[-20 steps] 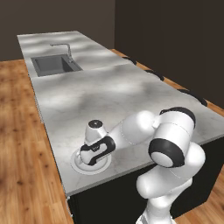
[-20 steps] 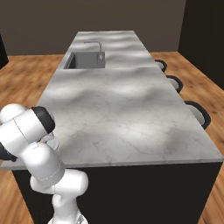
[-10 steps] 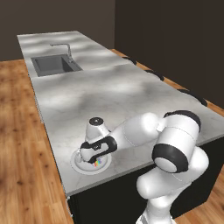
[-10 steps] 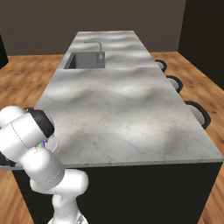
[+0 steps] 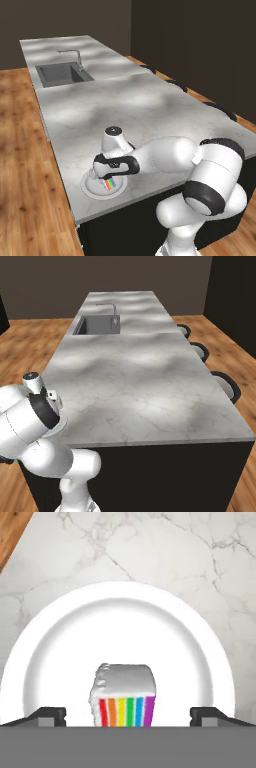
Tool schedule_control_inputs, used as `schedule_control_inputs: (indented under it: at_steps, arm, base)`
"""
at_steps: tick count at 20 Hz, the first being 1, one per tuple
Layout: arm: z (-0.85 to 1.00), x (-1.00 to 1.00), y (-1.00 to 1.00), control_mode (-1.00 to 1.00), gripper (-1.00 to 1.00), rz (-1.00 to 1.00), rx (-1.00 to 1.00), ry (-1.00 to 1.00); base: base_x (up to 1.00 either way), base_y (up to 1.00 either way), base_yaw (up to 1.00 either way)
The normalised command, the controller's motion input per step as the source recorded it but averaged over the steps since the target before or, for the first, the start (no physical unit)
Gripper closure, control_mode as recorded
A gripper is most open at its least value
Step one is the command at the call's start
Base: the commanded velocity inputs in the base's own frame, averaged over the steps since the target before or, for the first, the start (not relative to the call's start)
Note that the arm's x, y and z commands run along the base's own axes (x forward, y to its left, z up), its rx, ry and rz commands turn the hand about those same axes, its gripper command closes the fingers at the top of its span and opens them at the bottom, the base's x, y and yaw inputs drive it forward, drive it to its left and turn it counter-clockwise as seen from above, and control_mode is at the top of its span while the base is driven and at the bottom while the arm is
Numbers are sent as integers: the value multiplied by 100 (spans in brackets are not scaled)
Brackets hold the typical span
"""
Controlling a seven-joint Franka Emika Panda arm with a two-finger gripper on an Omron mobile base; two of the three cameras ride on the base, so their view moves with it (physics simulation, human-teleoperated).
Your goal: Take the baked cake out of the oven and place it on the plate for cooling. Then close the oven door.
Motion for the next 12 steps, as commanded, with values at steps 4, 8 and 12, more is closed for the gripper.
schedule_control_inputs:
  at_steps: [4, 8, 12]
  arm:
    - [27, -24, -26, -100, -100, -7, 0, 0]
    - [21, -39, -29, -100, -100, -9, 0, -4]
    - [23, -40, -30, -100, -100, -7, 0, -4]
  base:
    - [0, 0, 0]
    - [0, 0, 0]
    - [0, 0, 0]
